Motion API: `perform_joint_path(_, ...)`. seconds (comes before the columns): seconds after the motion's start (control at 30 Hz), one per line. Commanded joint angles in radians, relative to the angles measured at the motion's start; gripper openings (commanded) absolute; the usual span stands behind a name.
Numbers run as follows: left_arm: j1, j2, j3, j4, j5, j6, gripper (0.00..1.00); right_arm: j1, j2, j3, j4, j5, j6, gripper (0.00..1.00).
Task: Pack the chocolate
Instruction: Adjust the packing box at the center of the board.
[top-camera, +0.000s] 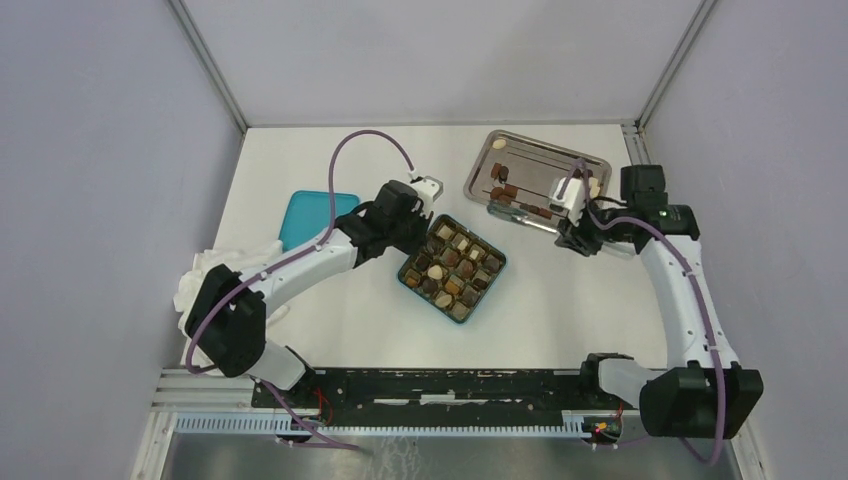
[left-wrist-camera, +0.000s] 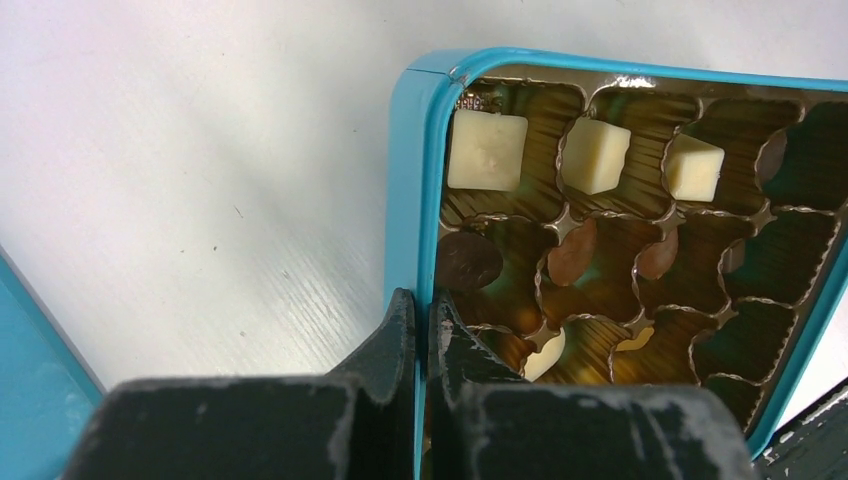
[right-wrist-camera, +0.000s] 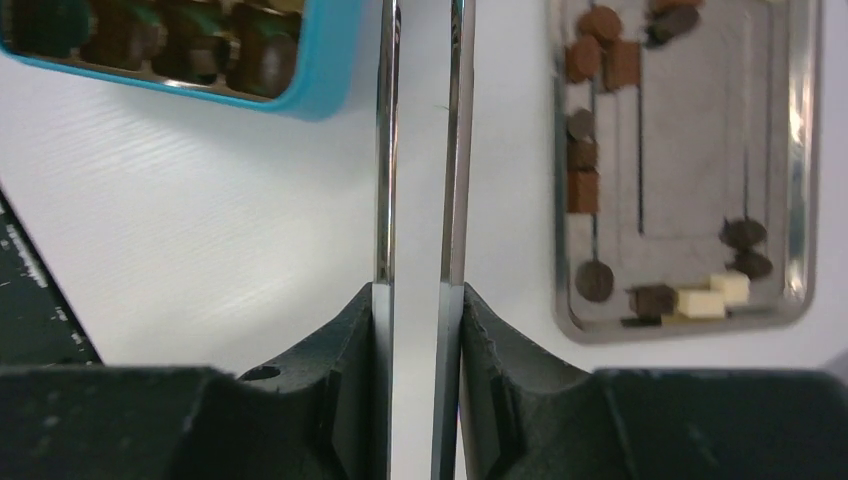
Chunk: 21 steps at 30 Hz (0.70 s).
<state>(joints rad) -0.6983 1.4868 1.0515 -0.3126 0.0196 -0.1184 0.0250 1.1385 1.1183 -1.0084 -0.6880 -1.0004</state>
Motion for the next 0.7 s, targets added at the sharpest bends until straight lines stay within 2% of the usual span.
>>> perform_joint_path(0.0, -0.006, 0.007, 0.088, 0.014, 0.0, 0.019, 0.02, -0.173, 0.071, 0.089, 0.025, -0.021, -0.012, 0.35)
perform_joint_path(0.07, -0.005, 0.014, 0.096, -0.006, -0.005, 0.021, 0.02, -0.231, 0.127, 0.103, 0.059, 0.02, 0.009, 0.35)
perform_joint_path(0.17, -0.006, 0.025, 0.108, -0.03, -0.009, 0.024, 0.02, -0.255, 0.216, 0.123, 0.102, 0.099, 0.03, 0.35)
perform_joint_path(0.4, -0.006, 0.049, 0.125, -0.06, -0.014, 0.029, 0.02, -0.248, 0.406, 0.199, 0.143, 0.188, 0.04, 0.36)
perform_joint_path(0.67, -0.006, 0.05, 0.126, -0.064, -0.017, 0.034, 0.02, -0.18, 0.583, 0.329, 0.148, 0.289, 0.051, 0.38)
